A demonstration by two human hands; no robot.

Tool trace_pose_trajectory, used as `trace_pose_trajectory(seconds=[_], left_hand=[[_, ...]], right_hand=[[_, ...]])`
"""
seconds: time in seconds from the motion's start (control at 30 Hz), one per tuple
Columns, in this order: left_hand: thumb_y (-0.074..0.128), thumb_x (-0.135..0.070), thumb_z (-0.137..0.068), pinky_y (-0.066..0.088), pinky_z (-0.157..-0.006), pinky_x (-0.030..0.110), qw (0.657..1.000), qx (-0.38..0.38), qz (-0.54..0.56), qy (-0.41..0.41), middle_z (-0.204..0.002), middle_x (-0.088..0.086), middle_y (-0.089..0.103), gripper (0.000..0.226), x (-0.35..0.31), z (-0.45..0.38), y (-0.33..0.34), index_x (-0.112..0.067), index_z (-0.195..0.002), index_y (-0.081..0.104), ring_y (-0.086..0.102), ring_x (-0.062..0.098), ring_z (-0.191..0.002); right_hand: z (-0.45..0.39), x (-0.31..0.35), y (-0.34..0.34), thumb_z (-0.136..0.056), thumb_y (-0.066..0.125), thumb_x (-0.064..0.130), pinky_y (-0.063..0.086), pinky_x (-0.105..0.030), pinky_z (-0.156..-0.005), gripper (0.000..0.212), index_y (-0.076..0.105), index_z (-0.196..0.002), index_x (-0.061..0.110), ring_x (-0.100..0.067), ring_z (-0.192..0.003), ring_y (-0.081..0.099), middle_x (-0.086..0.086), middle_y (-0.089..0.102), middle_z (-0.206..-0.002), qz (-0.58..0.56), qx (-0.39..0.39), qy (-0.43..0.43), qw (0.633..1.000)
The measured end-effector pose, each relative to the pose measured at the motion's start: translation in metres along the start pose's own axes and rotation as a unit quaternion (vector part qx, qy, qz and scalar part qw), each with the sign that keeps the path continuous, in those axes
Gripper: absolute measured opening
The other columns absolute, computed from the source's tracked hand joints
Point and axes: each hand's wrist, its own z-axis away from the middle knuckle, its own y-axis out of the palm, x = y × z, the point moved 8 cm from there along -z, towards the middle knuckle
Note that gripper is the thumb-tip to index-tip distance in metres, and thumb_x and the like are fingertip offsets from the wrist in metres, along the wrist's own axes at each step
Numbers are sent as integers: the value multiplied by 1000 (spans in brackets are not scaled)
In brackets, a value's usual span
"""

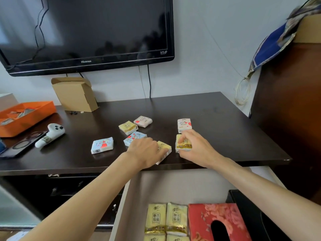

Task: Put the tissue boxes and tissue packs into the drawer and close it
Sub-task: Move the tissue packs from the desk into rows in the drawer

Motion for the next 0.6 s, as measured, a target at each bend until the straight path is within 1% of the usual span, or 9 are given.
trace_pose_trajectory(seconds=[0.07, 0.13, 0.2, 0.27, 0.33, 0.4, 0.47, 0.53, 0.6], left_hand=[[29, -67, -96, 33, -55, 31, 998, -2, 23, -60, -101, 7, 64, 56, 5, -3, 0, -17, -88, 55, 58, 24, -85], [38, -52, -101, 36, -56, 32, 999, -13, -27, -43, -110, 10, 62, 44, -1, -5, -3, -20, -126, 55, 60, 28, -93], [44, -28, -103, 39, -60, 37, 999, 0, -51, 5, -117, 13, 57, 57, -8, -4, 1, -31, -155, 19, 60, 34, -105], [48, -22, -101, 41, -58, 39, 999, -31, -35, -4, -117, 15, 56, 65, -7, 0, -3, -26, -156, 14, 61, 36, -102], [49, -34, -100, 45, -61, 40, 994, -87, 22, -57, -125, 14, 55, 57, 4, 2, -14, -19, -150, 27, 61, 34, -104], [42, -53, -99, 48, -91, 44, 974, -115, 181, -73, -150, 8, 43, 64, 21, 5, -12, -18, -151, 29, 47, 29, -132], [38, -60, -97, 26, -116, 41, 970, -34, 239, -4, -165, -1, 19, 74, 14, 6, 3, -21, -157, 19, 20, 20, -150], [36, -62, -97, 19, -118, 37, 972, 32, 229, 35, -166, -5, 17, 72, 5, 13, 18, -25, -157, 19, 14, 16, -151], [38, -62, -96, 22, -112, 33, 969, 42, 239, 37, -163, -5, 23, 71, 6, 17, 25, -25, -155, 23, 17, 14, -148]], right_hand=[[0, 1, 0, -72, 67, 41, 38, -31, -79, 27, 52, -95, 40, -12, -107, 47, 16, 49, -119, 3, 0, -5, 1000], [1, 2, 0, -73, 68, 44, 38, -29, -78, 29, 52, -98, 41, -10, -107, 47, 18, 49, -118, 3, 2, -11, 1000], [1, 2, 0, -73, 70, 48, 40, -27, -77, 37, 51, -104, 43, -8, -108, 49, 20, 49, -119, -3, 4, -14, 1000], [2, 2, 0, -72, 73, 51, 44, -24, -78, 48, 49, -113, 46, -6, -110, 52, 21, 51, -122, -15, 4, -15, 1000], [2, 2, 0, -71, 75, 51, 48, -26, -84, 60, 46, -124, 46, -6, -113, 53, 18, 51, -128, -30, 8, -15, 999], [1, 1, 1, -70, 73, 53, 50, -30, -91, 69, 44, -132, 45, -6, -117, 52, 17, 50, -131, -35, 16, -13, 999], [0, 0, 1, -69, 71, 53, 50, -34, -93, 70, 44, -133, 45, -9, -117, 51, 14, 47, -129, -26, 27, -10, 999], [-1, 0, 3, -70, 71, 51, 51, -39, -94, 68, 45, -132, 45, -11, -116, 51, 13, 45, -128, -17, 39, -4, 999], [-1, 1, 2, -71, 73, 49, 50, -38, -94, 64, 47, -130, 43, -7, -116, 46, 19, 44, -122, -22, 39, -7, 999]])
